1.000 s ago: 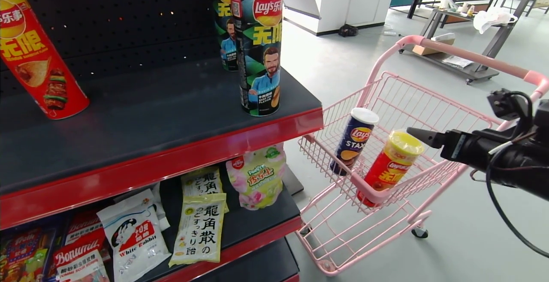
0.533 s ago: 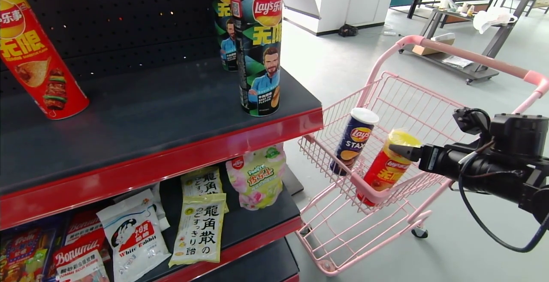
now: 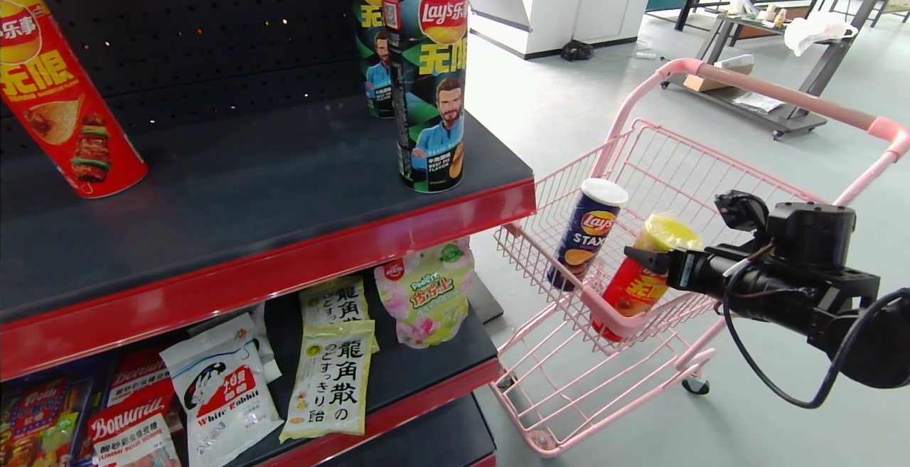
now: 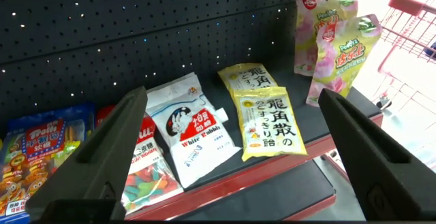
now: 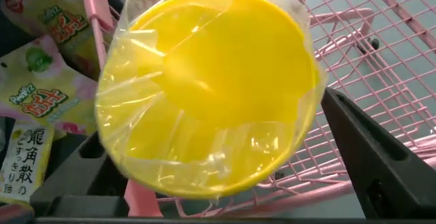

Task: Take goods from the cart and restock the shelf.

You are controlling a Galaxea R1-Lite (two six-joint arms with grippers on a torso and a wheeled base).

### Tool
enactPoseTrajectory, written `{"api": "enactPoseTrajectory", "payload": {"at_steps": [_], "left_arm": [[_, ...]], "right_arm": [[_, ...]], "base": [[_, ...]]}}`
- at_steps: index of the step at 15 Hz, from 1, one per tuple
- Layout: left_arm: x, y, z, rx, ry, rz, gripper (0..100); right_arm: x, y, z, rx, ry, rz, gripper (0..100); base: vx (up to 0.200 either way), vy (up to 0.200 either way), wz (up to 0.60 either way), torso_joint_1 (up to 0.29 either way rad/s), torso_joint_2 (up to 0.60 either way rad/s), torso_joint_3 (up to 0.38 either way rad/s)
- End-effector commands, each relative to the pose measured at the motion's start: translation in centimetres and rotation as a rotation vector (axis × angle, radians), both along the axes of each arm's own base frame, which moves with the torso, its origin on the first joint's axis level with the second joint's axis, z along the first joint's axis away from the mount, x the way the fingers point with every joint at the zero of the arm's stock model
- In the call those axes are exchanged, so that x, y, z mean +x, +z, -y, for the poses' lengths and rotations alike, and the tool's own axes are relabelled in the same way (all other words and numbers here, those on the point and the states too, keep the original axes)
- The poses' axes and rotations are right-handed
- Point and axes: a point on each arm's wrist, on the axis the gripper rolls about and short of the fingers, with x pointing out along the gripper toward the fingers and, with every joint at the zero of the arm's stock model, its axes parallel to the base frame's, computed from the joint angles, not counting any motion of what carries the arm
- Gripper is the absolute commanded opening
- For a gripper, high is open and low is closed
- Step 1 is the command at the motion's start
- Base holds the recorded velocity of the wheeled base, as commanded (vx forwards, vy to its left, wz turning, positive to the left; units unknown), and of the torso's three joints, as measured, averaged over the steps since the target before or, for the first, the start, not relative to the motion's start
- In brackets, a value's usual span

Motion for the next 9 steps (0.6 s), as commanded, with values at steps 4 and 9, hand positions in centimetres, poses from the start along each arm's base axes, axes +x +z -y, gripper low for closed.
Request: {"api": "enactPoseTrajectory", "payload": {"at_steps": [4, 9], "left_arm": [[0.0, 0.0, 0.0, 0.0, 0.001, -0.001, 100], [0.0, 0.0, 0.0, 0.0, 0.0, -0.001, 100]], "right_arm": [[1.6, -2.6, -0.4, -0.007, -0.002, 0.002, 100], [2.0, -3.0, -0.6, -0.013, -0.027, 0.028, 0]], "base": [[0.0, 0.0, 0.0, 0.0, 0.0, 0.0], [0.0, 0.0, 0.0, 0.0, 0.0, 0.0]]}}
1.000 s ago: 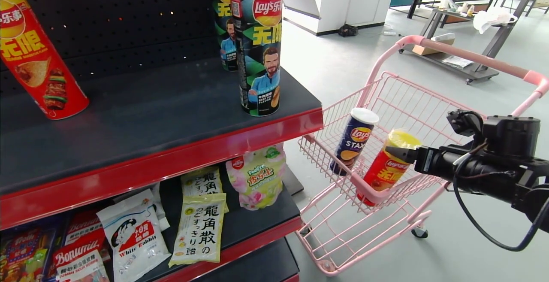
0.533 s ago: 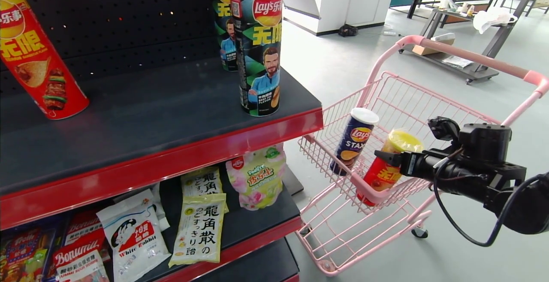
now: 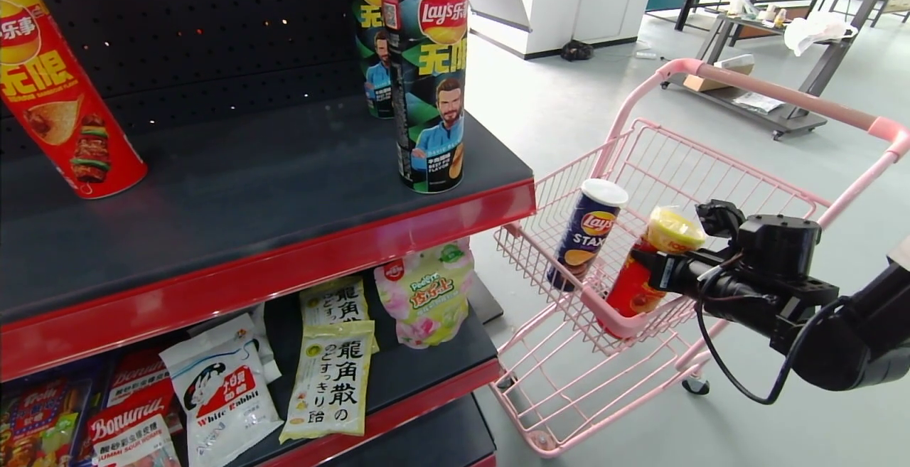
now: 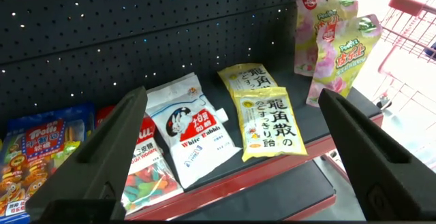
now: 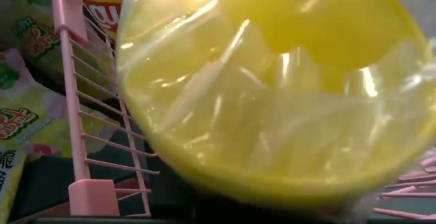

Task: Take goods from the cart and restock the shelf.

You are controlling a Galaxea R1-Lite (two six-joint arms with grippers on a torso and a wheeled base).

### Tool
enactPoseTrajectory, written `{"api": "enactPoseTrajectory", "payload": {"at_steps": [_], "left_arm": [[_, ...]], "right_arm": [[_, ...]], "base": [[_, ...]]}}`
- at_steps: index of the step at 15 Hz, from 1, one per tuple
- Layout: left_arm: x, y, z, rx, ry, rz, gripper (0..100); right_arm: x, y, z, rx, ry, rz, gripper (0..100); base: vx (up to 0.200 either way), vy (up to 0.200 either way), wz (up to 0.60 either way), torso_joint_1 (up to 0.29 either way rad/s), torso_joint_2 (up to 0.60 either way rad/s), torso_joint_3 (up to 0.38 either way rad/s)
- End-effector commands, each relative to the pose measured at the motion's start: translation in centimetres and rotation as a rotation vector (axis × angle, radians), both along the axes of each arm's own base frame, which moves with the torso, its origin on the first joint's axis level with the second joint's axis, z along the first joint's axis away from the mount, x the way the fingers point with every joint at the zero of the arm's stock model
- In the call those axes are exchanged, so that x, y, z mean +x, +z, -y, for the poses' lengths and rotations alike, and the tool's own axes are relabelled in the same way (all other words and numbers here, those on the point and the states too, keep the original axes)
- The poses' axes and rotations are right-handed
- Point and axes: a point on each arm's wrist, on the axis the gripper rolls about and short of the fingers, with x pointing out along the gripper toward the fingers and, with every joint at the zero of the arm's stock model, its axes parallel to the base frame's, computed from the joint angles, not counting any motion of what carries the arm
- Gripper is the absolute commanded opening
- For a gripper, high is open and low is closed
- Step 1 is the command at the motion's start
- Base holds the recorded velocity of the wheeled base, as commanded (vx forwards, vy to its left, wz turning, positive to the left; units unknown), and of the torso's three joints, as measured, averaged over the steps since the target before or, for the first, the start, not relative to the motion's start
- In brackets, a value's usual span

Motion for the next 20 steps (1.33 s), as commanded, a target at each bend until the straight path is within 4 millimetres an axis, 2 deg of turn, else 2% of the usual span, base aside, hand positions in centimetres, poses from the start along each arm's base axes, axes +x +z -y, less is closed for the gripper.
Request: {"api": "enactPoseTrajectory", "payload": {"at_steps": [1, 2, 4, 8, 9, 10, 11, 12, 13, 14, 15, 16, 17, 18, 19, 20], "left_arm": [[0.0, 0.0, 0.0, 0.0, 0.0, -0.001, 100], [0.0, 0.0, 0.0, 0.0, 0.001, -0.001, 100], [0.0, 0.0, 0.0, 0.0, 0.0, -0.001, 100], [0.0, 0.0, 0.0, 0.0, 0.0, -0.001, 100], [0.0, 0.0, 0.0, 0.0, 0.001, -0.001, 100], [0.0, 0.0, 0.0, 0.0, 0.001, -0.001, 100], [0.0, 0.0, 0.0, 0.0, 0.001, -0.001, 100], [0.0, 0.0, 0.0, 0.0, 0.0, -0.001, 100], [0.0, 0.0, 0.0, 0.0, 0.0, -0.001, 100], [0.0, 0.0, 0.0, 0.0, 0.001, -0.001, 100], [0.0, 0.0, 0.0, 0.0, 0.0, -0.001, 100], [0.0, 0.0, 0.0, 0.0, 0.0, -0.001, 100], [0.0, 0.0, 0.0, -0.001, 0.0, -0.001, 100], [0.0, 0.0, 0.0, -0.001, 0.0, -0.003, 100], [0.0, 0.0, 0.0, 0.0, 0.001, -0.003, 100], [0.0, 0.0, 0.0, 0.002, -0.002, -0.001, 100]], "right_arm": [[-0.1, -0.2, 0.0, -0.002, 0.001, -0.011, 0], [-0.2, 0.2, 0.0, -0.004, -0.001, 0.002, 0], [-0.9, 3.0, 0.0, -0.004, 0.001, 0.088, 0], [-2.2, 11.2, 0.1, -0.058, 0.015, 0.318, 0], [-3.6, 14.8, 0.2, -0.065, 0.016, 0.373, 0], [-4.4, 15.9, 0.3, -0.066, 0.018, 0.379, 0], [-7.2, 18.2, 0.4, -0.068, 0.02, 0.382, 0], [-9.0, 19.1, 0.4, -0.071, 0.028, 0.38, 0], [-11.9, 20.1, 0.5, -0.082, 0.02, 0.377, 0], [-14.9, 20.6, 0.7, -0.09, -0.015, 0.36, 0], [-19.6, 20.2, 1.3, -0.128, -0.088, 0.303, 0], [-22.9, 19.3, 2.0, -0.193, -0.132, 0.248, 0], [-26.4, 18.2, 2.5, -0.234, -0.104, 0.203, 0], [-28.4, 17.4, 2.7, -0.234, -0.068, 0.184, 0], [-31.2, 15.5, 3.1, -0.232, -0.027, 0.157, 0], [-32.3, 14.1, 3.3, -0.232, -0.038, 0.173, 0]], "base": [[0.0, 0.0, 0.0, 0.0, 0.0, 0.0], [0.0, 0.0, 0.0, 0.0, 0.0, 0.0], [0.0, 0.0, 0.0, 0.0, 0.0, 0.0], [0.0, 0.0, 0.0, 0.0, 0.0, 0.0], [0.0, 0.0, 0.0, 0.0, 0.0, 0.0], [0.0, 0.0, 0.0, 0.0, 0.0, 0.0], [0.0, 0.0, 0.0, 0.0, 0.0, 0.0], [0.0, 0.0, 0.0, 0.0, 0.0, 0.0], [0.0, 0.0, 0.0, 0.0, 0.0, 0.0], [0.0, 0.0, 0.0, 0.0, 0.0, 0.0], [0.0, 0.0, 0.0, 0.0, 0.0, 0.0], [0.0, 0.0, 0.0, 0.0, 0.0, 0.0], [0.0, 0.0, 0.0, 0.0, 0.0, 0.0], [0.0, 0.0, 0.0, 0.0, 0.0, 0.0], [0.0, 0.0, 0.0, 0.0, 0.0, 0.0], [0.0, 0.0, 0.0, 0.0, 0.0, 0.0]]}}
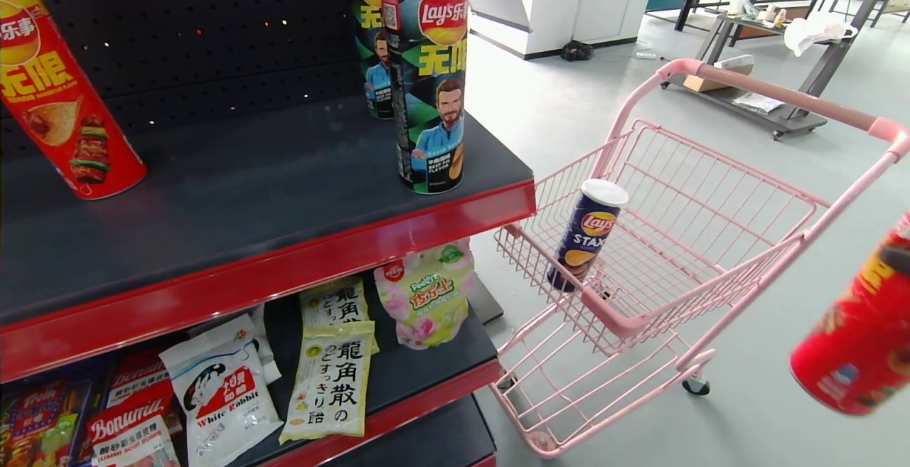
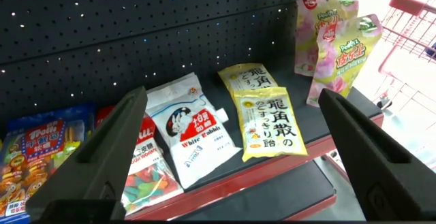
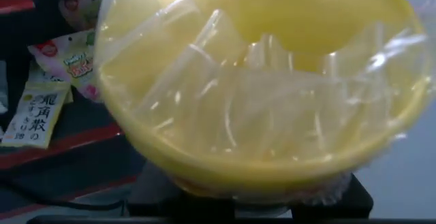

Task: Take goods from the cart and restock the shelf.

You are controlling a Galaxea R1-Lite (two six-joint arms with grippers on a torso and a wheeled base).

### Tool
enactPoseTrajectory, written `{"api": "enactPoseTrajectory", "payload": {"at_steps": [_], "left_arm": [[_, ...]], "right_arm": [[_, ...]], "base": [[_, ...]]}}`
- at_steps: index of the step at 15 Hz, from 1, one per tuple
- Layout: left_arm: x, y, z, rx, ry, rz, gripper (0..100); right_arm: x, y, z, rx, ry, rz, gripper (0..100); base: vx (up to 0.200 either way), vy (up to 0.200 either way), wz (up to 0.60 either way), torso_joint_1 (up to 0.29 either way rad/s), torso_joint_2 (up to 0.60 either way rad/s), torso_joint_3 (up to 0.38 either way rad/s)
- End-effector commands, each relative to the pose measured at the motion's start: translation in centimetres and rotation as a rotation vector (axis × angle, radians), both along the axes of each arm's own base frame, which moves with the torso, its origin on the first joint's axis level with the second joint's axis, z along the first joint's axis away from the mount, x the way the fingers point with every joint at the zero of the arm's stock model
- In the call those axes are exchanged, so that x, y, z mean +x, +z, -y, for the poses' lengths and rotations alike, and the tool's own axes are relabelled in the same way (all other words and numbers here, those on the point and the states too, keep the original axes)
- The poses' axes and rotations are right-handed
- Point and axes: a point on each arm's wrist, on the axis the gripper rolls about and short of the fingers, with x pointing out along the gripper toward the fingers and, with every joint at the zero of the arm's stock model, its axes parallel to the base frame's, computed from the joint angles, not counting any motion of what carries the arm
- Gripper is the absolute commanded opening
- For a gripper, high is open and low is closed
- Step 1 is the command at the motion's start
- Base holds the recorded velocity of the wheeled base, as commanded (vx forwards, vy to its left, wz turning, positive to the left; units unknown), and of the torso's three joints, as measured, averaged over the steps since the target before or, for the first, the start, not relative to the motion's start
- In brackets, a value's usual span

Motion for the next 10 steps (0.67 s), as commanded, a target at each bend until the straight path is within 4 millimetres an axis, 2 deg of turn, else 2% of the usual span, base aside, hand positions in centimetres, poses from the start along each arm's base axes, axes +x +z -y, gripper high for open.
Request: {"api": "enactPoseTrajectory", "payload": {"at_steps": [1, 3, 6, 10], "left_arm": [[0.01, 0.01, 0.0, 0.0, 0.0, 0.0, 100], [0.01, 0.01, 0.0, 0.0, 0.0, 0.0, 100], [0.01, 0.01, 0.0, 0.001, 0.0, 0.0, 100], [0.01, 0.01, 0.0, 0.0, 0.002, 0.0, 100]], "right_arm": [[-8.34, -3.9, 1.3, -0.022, -0.005, 0.078, 0], [-8.55, -3.94, 1.46, -0.053, -0.061, 0.083, 0], [-8.47, -4.22, 1.46, -0.132, -0.042, 0.079, 0], [-8.3, -4.48, 1.43, -0.161, -0.035, 0.066, 0]], "base": [[0.0, 0.0, 0.0, 0.0, 0.0, 0.0], [0.0, 0.0, 0.0, 0.0, 0.0, 0.0], [0.0, 0.0, 0.0, 0.0, 0.0, 0.0], [-0.2, 0.0, 0.0, 0.006, 0.0, 0.004]]}}
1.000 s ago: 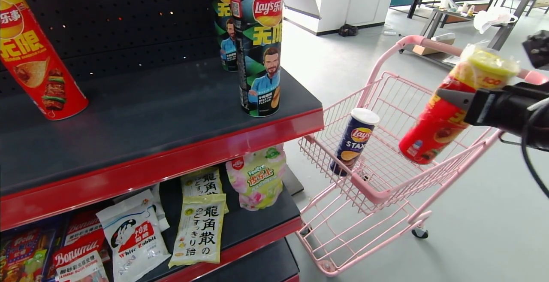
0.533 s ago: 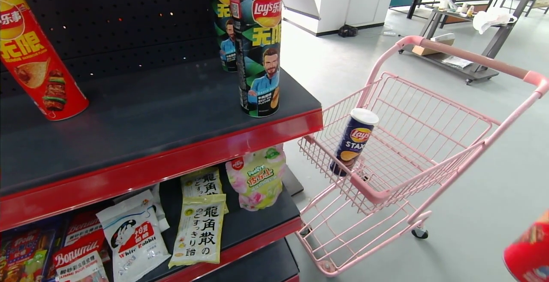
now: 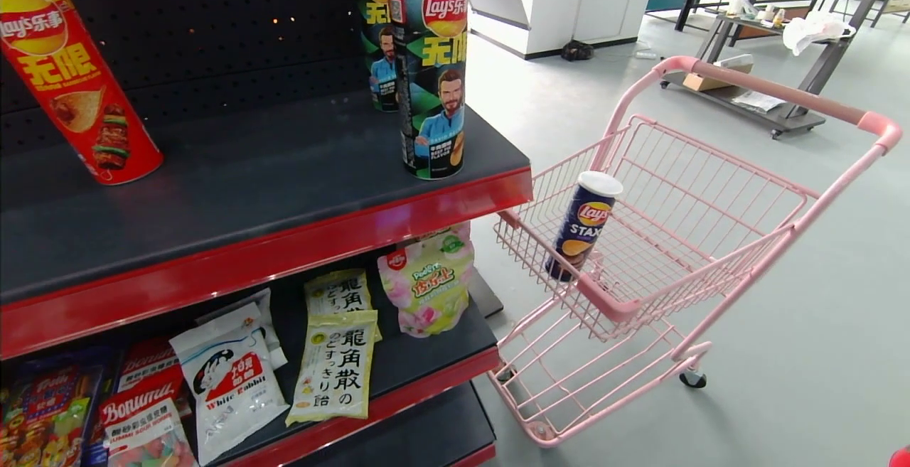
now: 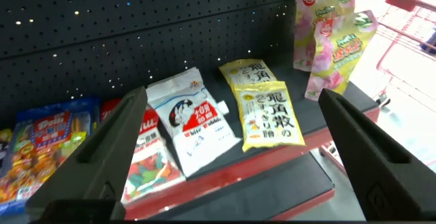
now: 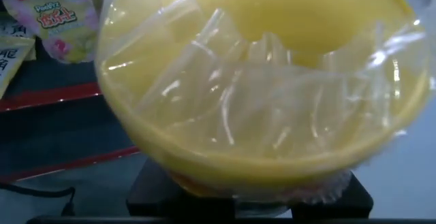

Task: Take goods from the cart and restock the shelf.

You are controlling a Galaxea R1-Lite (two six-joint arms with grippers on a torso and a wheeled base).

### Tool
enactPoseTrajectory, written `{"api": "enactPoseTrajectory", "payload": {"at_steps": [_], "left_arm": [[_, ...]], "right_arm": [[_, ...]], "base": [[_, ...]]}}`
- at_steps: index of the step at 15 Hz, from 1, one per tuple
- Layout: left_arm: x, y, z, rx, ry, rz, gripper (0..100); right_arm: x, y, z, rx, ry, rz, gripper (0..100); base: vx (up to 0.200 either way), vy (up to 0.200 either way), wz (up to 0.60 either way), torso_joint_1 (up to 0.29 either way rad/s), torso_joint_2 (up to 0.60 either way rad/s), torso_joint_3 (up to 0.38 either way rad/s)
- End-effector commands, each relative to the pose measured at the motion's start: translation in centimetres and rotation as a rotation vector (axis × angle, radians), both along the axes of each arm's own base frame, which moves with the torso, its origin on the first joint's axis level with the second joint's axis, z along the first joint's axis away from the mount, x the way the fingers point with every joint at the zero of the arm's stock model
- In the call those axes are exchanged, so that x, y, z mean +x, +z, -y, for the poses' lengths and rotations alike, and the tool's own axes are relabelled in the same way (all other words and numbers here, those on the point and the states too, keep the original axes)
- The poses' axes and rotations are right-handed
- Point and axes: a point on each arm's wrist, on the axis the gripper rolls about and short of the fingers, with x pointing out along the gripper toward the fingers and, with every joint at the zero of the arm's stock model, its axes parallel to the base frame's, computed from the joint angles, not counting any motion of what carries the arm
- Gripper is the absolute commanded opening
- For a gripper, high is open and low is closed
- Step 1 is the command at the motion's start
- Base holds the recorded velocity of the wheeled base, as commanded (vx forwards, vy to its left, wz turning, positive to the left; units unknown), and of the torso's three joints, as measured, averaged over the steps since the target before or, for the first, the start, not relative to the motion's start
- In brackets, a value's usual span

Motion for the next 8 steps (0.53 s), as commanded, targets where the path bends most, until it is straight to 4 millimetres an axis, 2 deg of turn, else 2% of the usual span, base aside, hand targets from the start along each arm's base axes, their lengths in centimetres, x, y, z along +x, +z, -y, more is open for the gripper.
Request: {"api": "enactPoseTrajectory", "payload": {"at_steps": [1, 5, 8], "left_arm": [[0.01, 0.0, -0.01, 0.0, 0.0, -0.001, 100], [0.01, 0.0, 0.0, 0.0, 0.0, -0.001, 100], [0.01, 0.0, 0.0, 0.0, -0.002, -0.001, 100]], "right_arm": [[0.04, -0.26, -0.01, -0.002, 0.0, -0.008, 0], [0.16, -1.06, -0.02, -0.008, -0.004, -0.032, 0], [0.24, -1.15, -0.04, -0.009, -0.001, -0.032, 0]], "base": [[0.0, 0.0, 0.0, 0.0, 0.0, 0.0], [0.0, 0.0, 0.0, 0.016, -0.04, -0.032], [0.0, 0.0, 0.0, 0.133, -0.41, -0.284]]}}
